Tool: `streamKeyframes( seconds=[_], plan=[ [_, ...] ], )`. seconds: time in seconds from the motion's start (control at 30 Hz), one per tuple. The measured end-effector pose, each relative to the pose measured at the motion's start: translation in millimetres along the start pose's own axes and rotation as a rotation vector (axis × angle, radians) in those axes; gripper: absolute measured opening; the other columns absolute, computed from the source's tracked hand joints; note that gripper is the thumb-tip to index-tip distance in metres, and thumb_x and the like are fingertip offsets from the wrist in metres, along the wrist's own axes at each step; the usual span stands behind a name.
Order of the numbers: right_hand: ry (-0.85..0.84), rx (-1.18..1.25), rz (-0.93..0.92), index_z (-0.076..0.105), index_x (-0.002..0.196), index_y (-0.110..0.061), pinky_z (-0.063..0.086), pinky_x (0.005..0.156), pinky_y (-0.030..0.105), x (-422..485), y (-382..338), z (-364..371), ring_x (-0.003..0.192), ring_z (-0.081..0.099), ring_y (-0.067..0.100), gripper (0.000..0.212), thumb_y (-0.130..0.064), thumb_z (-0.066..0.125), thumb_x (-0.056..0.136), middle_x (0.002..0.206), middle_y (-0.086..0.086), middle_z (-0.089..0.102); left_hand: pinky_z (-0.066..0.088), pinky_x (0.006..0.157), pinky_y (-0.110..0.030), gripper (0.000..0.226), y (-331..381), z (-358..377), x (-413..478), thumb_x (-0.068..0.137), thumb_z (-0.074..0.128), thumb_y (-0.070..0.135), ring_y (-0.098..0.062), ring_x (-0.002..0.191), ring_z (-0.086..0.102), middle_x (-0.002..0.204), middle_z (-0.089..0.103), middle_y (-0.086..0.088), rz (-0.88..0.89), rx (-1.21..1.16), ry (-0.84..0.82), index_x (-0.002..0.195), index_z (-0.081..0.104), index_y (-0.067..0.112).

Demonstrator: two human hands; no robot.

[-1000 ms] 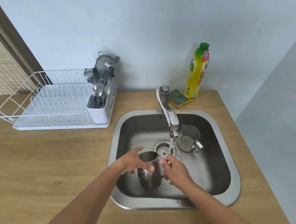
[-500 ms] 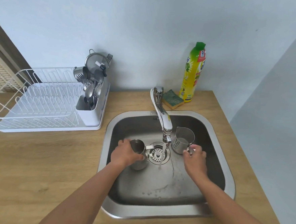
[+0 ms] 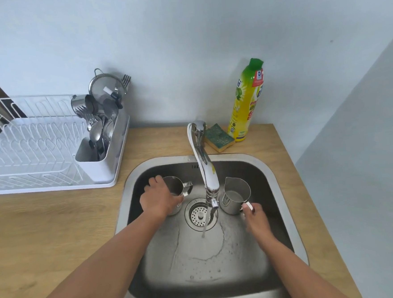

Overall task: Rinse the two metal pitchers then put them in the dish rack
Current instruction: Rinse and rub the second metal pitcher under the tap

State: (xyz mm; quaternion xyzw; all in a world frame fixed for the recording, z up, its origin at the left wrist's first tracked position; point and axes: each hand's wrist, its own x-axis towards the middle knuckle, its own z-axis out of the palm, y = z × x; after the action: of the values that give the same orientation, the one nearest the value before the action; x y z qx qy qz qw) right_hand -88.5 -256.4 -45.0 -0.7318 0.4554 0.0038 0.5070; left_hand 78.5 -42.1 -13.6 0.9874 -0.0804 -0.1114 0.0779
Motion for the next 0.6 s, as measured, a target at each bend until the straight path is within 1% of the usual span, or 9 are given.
streamKeyframes(
  seconds=[0.07,0.13,0.2,0.33,0.4,0.47,0.5,0.57,0.6],
  plan=[
    [-0.01,0.065,0.019,0.052,0.102,-0.021,0.054,0.087,0.055,2,4,1,0.093,0.063,0.03,0.019,-0.039,0.05,0.096,0.094,0.003,0.063,0.052,0.08,-0.038,0.102,2,2,-1,0.068,0.072,0.069,-0.03,0.12,0.051,0.135,0.044,-0.011,0.017,-0.005,-0.01,0.142,0.028,0.014],
    [-0.017,0.142,0.024,0.054,0.097,-0.02,0.056,0.081,0.049,-1,3,2,0.087,0.063,0.029,0.015,-0.035,0.051,0.097,0.09,0.005,0.063,0.052,0.082,-0.039,0.104,2,5,-4,0.068,0.073,0.068,-0.03,0.122,0.048,0.137,0.043,-0.012,0.017,-0.011,-0.023,0.144,0.023,0.017],
    [-0.024,0.224,0.033,0.056,0.095,-0.013,0.05,0.07,0.041,-7,0,2,0.082,0.057,0.027,0.015,-0.025,0.05,0.1,0.084,0.008,0.058,0.053,0.084,-0.039,0.107,-2,9,-7,0.067,0.074,0.068,-0.03,0.124,0.046,0.138,0.041,-0.012,-0.003,-0.03,-0.041,0.145,0.021,0.018],
    [-0.027,0.251,0.035,0.058,0.09,-0.012,0.05,0.068,0.038,-16,2,-1,0.08,0.057,0.025,0.015,-0.021,0.05,0.1,0.08,0.008,0.057,0.047,0.099,-0.043,0.12,-6,5,-14,0.066,0.073,0.07,-0.033,0.133,0.038,0.149,0.03,-0.014,0.021,-0.006,-0.02,0.154,0.008,0.021],
    [-0.036,0.238,0.029,0.06,0.087,-0.015,0.051,0.067,0.037,-22,2,-2,0.078,0.057,0.025,0.016,-0.021,0.051,0.099,0.082,0.009,0.057,0.037,0.109,-0.045,0.109,-1,-2,-23,0.072,0.07,0.066,-0.032,0.139,0.033,0.154,0.027,-0.012,0.128,-0.025,0.109,0.155,0.015,0.023],
    [-0.058,0.213,0.019,0.062,0.084,-0.017,0.052,0.064,0.035,-29,1,-3,0.076,0.055,0.022,0.018,-0.021,0.052,0.098,0.082,0.01,0.057,0.031,0.113,-0.045,0.087,6,-6,-35,0.079,0.068,0.059,-0.027,0.141,0.032,0.153,0.032,-0.006,0.267,-0.084,0.245,0.15,0.029,0.027],
    [-0.065,0.203,0.006,0.062,0.082,-0.015,0.052,0.063,0.038,-33,1,-3,0.074,0.053,0.021,0.018,-0.019,0.052,0.097,0.08,0.01,0.055,0.031,0.113,-0.043,0.078,9,-6,-42,0.081,0.068,0.054,-0.023,0.14,0.034,0.151,0.035,-0.002,0.334,-0.139,0.252,0.147,0.036,0.03],
    [-0.07,0.176,-0.032,0.063,0.082,-0.009,0.053,0.069,0.052,-41,-1,-1,0.072,0.049,0.02,0.018,-0.015,0.053,0.096,0.076,0.01,0.052,0.034,0.111,-0.035,0.07,13,0,-52,0.081,0.072,0.044,-0.017,0.137,0.038,0.147,0.04,0.004,0.424,-0.312,0.115,0.144,0.042,0.033],
    [-0.079,0.174,-0.048,0.063,0.084,-0.006,0.054,0.073,0.053,-45,-2,0,0.072,0.049,0.02,0.018,-0.014,0.053,0.096,0.077,0.01,0.052,0.036,0.108,-0.031,0.073,15,3,-57,0.08,0.076,0.039,-0.015,0.136,0.04,0.147,0.04,0.006,0.43,-0.402,-0.006,0.144,0.041,0.033]
  ],
)
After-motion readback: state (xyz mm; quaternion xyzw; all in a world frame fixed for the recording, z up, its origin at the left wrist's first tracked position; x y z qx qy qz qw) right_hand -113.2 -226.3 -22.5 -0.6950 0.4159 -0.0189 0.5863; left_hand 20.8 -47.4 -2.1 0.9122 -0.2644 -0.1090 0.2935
